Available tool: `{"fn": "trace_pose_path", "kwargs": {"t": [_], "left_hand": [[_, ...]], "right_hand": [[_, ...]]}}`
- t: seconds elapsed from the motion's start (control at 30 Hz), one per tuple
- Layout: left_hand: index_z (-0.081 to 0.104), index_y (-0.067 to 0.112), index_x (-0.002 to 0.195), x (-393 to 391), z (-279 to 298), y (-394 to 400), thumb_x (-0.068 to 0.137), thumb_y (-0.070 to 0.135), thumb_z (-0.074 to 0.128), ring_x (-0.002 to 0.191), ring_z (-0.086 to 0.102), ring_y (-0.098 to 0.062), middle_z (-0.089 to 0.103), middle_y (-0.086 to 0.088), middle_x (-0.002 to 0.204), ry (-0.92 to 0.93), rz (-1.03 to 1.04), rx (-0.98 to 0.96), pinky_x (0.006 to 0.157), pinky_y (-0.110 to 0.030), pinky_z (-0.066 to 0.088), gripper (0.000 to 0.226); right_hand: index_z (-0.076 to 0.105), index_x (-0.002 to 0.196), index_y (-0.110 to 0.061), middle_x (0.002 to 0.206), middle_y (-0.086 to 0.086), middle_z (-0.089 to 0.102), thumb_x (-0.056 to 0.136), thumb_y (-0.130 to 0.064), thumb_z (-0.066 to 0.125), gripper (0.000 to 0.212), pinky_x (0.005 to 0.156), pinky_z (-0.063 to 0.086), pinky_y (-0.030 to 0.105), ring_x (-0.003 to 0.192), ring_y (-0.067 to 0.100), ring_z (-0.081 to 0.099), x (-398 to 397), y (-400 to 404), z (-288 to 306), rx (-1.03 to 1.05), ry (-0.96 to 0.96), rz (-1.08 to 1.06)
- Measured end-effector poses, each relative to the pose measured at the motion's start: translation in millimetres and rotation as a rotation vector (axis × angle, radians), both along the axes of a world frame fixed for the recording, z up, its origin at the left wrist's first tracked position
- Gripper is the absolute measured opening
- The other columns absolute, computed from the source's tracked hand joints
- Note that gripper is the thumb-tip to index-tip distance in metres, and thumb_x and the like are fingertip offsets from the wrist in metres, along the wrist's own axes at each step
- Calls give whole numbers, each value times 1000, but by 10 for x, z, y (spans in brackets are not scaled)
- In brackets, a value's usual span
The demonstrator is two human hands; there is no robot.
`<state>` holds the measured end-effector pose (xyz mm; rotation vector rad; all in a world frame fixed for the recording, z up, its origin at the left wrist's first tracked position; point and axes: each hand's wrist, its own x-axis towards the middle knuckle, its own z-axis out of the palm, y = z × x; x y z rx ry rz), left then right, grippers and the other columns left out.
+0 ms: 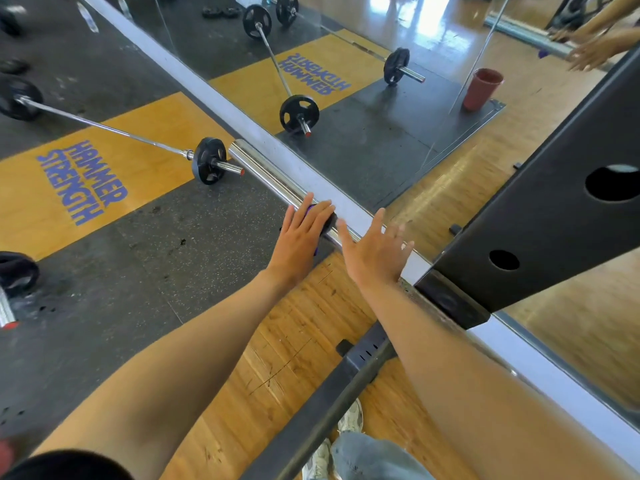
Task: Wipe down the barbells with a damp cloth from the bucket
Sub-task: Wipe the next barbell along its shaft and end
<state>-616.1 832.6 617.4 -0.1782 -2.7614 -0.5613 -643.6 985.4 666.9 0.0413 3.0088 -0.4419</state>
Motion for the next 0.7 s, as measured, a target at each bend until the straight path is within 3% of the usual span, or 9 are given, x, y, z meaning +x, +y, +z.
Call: {"fn": "trace_pose_path", "kwargs": {"t": [0.1, 0.2, 0.27, 0.33, 0.43, 0.5, 0.6, 0.7], "left_hand": [[25, 16, 161, -22, 10, -86, 84, -12, 54, 158, -7, -21, 22, 2, 168, 1, -58, -47, 121, -35, -17, 87], [29, 18, 158, -102, 93, -191, 83, -12, 61, 158, -6, -21, 25, 4, 166, -3, -106, -132, 121, -38, -17, 87], [32, 19, 157, -125, 119, -184, 83, -14, 61, 158, -5, -22, 27, 4, 165, -9, -95, -126, 121, -40, -17, 86], [33, 18, 157, -108, 112, -137, 83, -15, 59, 158, -4, -23, 28, 3, 165, -4, -72, -103, 122, -40, -17, 85], [30, 14, 159, -35, 84, -41, 85, -13, 52, 158, -4, -25, 25, 0, 167, 18, -90, -106, 124, -41, -12, 82], [27, 14, 160, 3, 119, -28, 88, -5, 46, 158, -5, -25, 22, -1, 169, 10, -165, -164, 125, -43, -7, 76], [28, 15, 160, -103, 139, -195, 90, 6, 32, 157, -4, -23, 22, -1, 168, -12, -207, -219, 125, -42, -7, 71], [33, 16, 157, -222, 104, -310, 86, -11, 53, 158, -1, -25, 29, 0, 165, -6, -51, -105, 124, -43, -9, 78]], "right_hand": [[-6, 162, -23, 166, 22, 16, 76, -90, 47, 121, 123, 15, 60, 153, 39, 16, -43, 141, -16, -62, -106, 155], [-27, 155, -35, 168, 17, 9, 62, -84, 72, 144, 117, 2, 70, 154, 42, 10, -238, 319, 86, 26, -353, 271], [-25, 156, -34, 167, 16, 17, 65, -78, 76, 142, 114, -2, 73, 153, 44, 15, -233, 332, 139, 162, -344, 342], [-20, 158, -28, 162, 16, 30, 77, -59, 79, 132, 117, 3, 69, 150, 40, 27, -117, 239, 131, 157, -248, 338], [-17, 159, -22, 164, 28, 16, 87, -38, 80, 122, 124, 14, 59, 151, 44, 20, 137, 106, -30, 239, 32, 251], [-16, 160, -21, 165, 30, 7, 84, -42, 80, 125, 123, 10, 57, 152, 47, 11, 212, 51, -74, 233, 91, 220], [-27, 155, -20, 165, 29, -3, 79, -64, 74, 134, 119, -4, 63, 153, 48, -1, 180, 67, 66, 287, -11, 214], [-36, 151, -21, 162, 32, -13, 70, -78, 71, 146, 113, -12, 69, 149, 52, -13, 22, 185, 183, 353, -88, 243]]}}
